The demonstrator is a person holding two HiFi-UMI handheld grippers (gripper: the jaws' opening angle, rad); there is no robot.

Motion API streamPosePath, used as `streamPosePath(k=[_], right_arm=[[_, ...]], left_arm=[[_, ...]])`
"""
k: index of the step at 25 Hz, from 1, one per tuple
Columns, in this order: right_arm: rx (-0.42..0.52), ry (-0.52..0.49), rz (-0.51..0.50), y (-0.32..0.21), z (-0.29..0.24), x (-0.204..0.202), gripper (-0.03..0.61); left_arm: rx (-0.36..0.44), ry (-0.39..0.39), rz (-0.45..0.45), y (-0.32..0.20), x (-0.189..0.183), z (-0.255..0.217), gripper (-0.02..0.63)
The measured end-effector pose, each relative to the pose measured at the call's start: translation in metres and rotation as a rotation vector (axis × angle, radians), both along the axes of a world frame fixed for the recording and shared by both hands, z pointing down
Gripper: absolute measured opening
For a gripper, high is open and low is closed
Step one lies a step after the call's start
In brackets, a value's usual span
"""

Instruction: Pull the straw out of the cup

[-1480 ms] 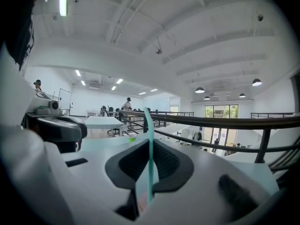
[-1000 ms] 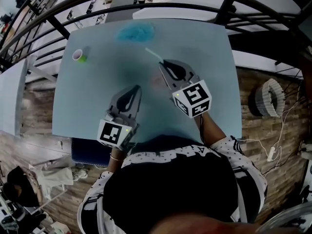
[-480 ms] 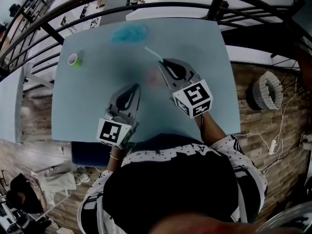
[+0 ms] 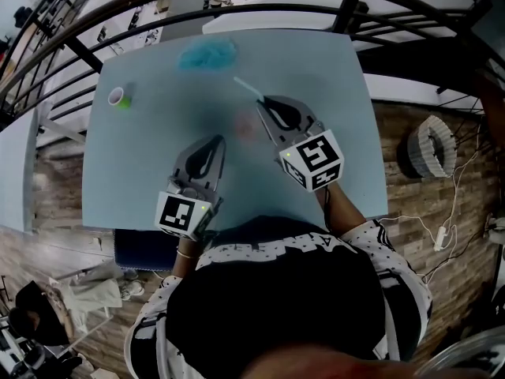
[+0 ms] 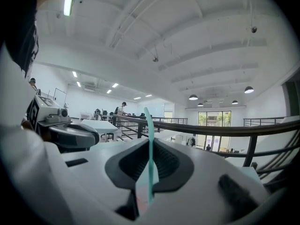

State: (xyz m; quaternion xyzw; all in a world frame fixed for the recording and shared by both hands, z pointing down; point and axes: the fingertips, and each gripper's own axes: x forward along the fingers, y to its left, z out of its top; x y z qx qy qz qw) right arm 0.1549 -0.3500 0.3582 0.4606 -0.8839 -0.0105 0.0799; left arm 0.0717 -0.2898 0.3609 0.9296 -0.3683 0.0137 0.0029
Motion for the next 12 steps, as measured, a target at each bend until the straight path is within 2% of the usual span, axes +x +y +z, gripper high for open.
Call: streamPosePath(k=[12], right_arm=[[0.002, -0.002, -0.014, 0.0006, -0.0011, -0.0058, 0.04]], left_arm=[[-0.003, 0.002, -0.014, -0.0001, -0.0054, 0.0, 0.015]])
